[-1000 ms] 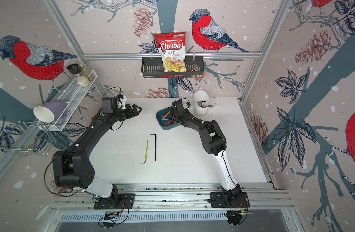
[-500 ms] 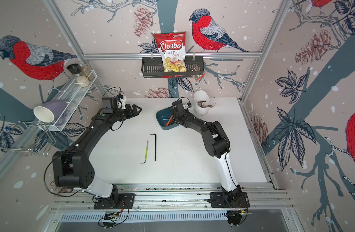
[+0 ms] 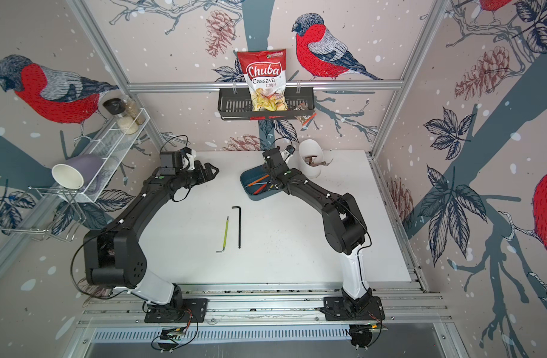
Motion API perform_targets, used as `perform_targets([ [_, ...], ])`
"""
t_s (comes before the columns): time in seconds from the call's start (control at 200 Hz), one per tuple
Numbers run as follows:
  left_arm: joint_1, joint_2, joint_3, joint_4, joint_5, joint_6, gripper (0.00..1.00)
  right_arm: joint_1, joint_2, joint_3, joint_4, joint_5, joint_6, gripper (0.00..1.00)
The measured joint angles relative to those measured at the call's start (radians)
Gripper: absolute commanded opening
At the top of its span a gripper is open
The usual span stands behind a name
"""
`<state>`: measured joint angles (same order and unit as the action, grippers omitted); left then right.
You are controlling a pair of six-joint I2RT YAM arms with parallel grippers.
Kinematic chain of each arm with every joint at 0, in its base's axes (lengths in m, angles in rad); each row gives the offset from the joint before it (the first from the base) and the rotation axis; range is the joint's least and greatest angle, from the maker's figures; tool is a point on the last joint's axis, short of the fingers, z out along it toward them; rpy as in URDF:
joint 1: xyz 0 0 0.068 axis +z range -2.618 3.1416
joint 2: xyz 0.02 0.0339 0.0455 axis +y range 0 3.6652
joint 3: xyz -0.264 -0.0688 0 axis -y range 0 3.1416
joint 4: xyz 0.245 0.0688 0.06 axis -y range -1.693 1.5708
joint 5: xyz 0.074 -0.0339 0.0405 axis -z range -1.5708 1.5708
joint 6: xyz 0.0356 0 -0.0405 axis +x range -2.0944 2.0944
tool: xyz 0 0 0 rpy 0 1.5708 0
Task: Put the hex key on the desktop into the storage box
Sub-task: Place the Allen key in the storage box.
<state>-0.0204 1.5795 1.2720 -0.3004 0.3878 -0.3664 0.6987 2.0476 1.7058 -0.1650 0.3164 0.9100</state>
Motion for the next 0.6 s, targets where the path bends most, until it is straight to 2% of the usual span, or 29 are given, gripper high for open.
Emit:
perform_targets([
  [0.125,0.0,0.013,0.0,0.0,0.002,0.0,0.96,0.075,0.0,0.002,-0.083,-0.011,-0.104,0.5],
  [0.245,0.0,0.043,0.004,-0.001,0.014,-0.001,0.95,0.149,-0.042,-0.14,-0.127,-0.034,-0.132,0.5],
  [0.37,0.0,0.059,0.007,-0.002,0.03,-0.001,0.95,0.248,-0.067,-0.233,-0.149,-0.114,-0.131,0.51],
  [0.45,0.001,0.064,0.008,-0.002,0.031,-0.002,0.95,0.277,-0.062,-0.227,-0.185,-0.136,-0.125,0.51],
  [0.6,0.002,0.071,0.013,-0.004,0.03,-0.002,0.95,0.326,0.017,-0.122,-0.279,-0.149,-0.127,0.51],
])
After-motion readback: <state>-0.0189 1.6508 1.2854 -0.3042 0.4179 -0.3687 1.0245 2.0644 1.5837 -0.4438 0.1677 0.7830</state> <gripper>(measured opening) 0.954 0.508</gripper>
